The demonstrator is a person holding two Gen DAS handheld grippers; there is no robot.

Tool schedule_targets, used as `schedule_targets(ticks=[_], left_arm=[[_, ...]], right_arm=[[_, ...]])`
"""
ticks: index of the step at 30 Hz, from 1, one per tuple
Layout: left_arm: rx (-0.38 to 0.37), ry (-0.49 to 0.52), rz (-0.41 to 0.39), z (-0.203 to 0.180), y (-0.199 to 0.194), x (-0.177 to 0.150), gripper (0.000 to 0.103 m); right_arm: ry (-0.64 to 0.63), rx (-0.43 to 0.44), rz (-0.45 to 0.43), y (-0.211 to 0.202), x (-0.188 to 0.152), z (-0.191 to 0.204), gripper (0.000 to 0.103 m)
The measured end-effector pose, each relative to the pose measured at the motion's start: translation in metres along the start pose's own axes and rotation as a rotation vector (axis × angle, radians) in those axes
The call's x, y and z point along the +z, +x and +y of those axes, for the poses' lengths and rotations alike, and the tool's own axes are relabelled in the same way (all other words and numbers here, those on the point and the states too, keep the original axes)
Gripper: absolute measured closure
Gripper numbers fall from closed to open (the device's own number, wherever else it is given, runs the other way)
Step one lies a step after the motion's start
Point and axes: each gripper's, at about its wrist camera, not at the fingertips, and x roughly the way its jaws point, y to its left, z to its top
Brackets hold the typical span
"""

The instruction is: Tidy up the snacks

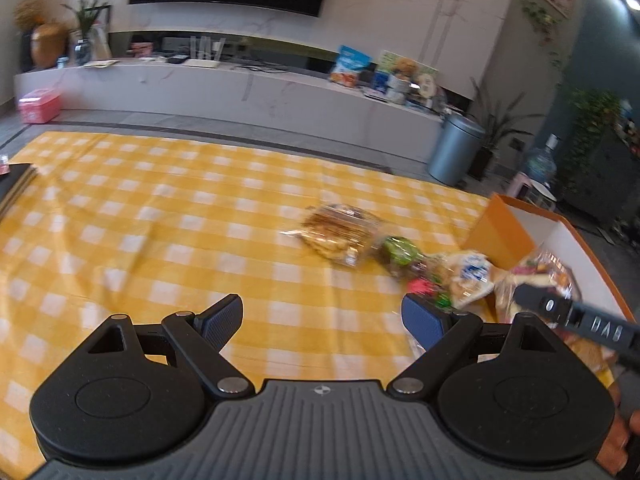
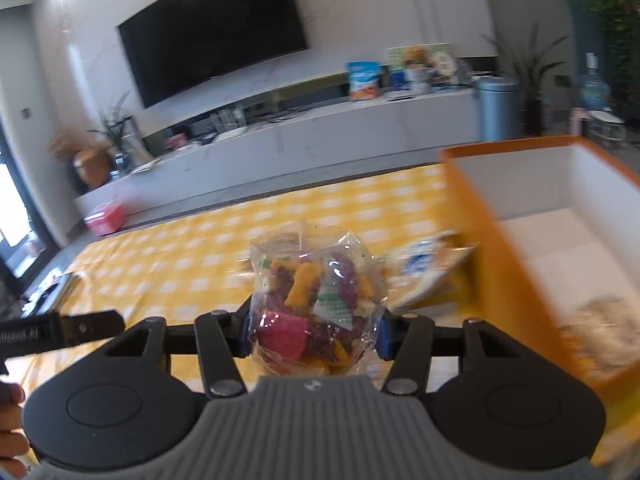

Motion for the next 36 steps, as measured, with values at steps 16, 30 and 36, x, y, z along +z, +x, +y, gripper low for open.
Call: schedule_targets(ticks=[16, 30, 36], left_arm=[[-0.146, 0.292, 0.132, -0.119, 0.048, -0.039, 0.000], [0.121, 0.384, 0.182, -0.150, 0.116, -0.061, 0.000], [0.173, 0.327, 0.234, -0.144, 0.135, -0.058, 0.000]], right_arm=[[0.145, -0.073, -0.119, -0.057, 0.007, -0.096, 0.050], [0.149, -0.058, -0.138, -0.050, -0.001, -0.096, 0.050], [0.160, -0.053, -0.142, -0.050, -0.003, -0.099, 0.049]])
